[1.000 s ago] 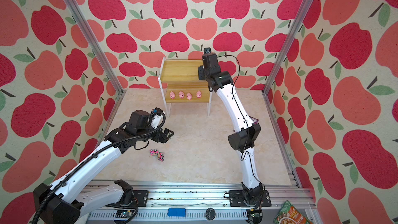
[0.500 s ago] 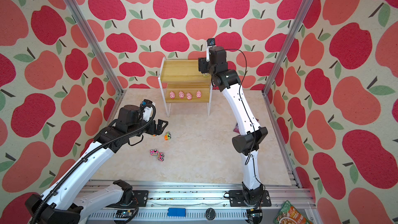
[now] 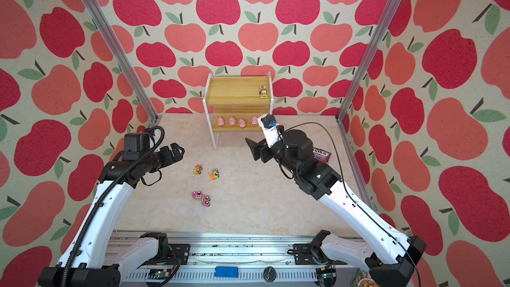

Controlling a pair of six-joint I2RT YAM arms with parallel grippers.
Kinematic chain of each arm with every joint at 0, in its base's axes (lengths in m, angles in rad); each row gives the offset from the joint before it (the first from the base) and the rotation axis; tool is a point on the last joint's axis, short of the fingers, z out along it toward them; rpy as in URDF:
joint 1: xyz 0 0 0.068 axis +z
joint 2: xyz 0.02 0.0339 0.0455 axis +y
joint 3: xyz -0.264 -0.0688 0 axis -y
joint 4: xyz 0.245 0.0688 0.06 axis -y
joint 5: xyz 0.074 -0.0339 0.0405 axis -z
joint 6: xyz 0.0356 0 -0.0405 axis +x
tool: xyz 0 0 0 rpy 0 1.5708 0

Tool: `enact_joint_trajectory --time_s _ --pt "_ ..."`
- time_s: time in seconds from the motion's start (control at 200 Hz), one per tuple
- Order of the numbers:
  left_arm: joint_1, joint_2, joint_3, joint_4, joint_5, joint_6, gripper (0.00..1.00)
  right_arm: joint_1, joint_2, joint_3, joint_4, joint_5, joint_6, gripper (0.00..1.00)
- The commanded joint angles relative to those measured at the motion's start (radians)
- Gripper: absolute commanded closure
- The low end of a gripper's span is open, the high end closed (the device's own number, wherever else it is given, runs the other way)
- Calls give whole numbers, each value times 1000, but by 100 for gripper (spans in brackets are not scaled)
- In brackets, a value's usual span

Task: Place and organize the plastic toys onto the shelf
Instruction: 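Move the right gripper back over the orange-and-green cement mixer truck, then lower the right gripper and close on the cement mixer truck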

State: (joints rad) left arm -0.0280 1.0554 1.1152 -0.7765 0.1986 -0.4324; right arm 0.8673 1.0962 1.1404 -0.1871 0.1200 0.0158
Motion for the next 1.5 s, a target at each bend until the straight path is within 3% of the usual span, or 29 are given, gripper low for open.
enact_joint_trajectory --time_s 0.0,0.195,0.425,0.67,1.126,1.316,1.496 --pt "44 25 -50 -63 72 -70 0 91 66 -131 106 -32 43 15" --pt "110 63 -135 -21 154 -110 0 202 306 -155 222 -35 81 18" --pt "115 103 -193 35 201 -131 0 230 630 -25 294 1 177 20" --pt "114 106 -236 98 257 -147 0 234 871 127 329 78 288 20" --pt "94 63 -218 97 220 -137 1 243 1068 272 281 178 392 28" --pt "84 41 -200 93 205 -126 1 240 1096 284 264 202 419 41" --pt "37 44 -150 97 202 -70 2 227 1069 275 272 127 423 57"
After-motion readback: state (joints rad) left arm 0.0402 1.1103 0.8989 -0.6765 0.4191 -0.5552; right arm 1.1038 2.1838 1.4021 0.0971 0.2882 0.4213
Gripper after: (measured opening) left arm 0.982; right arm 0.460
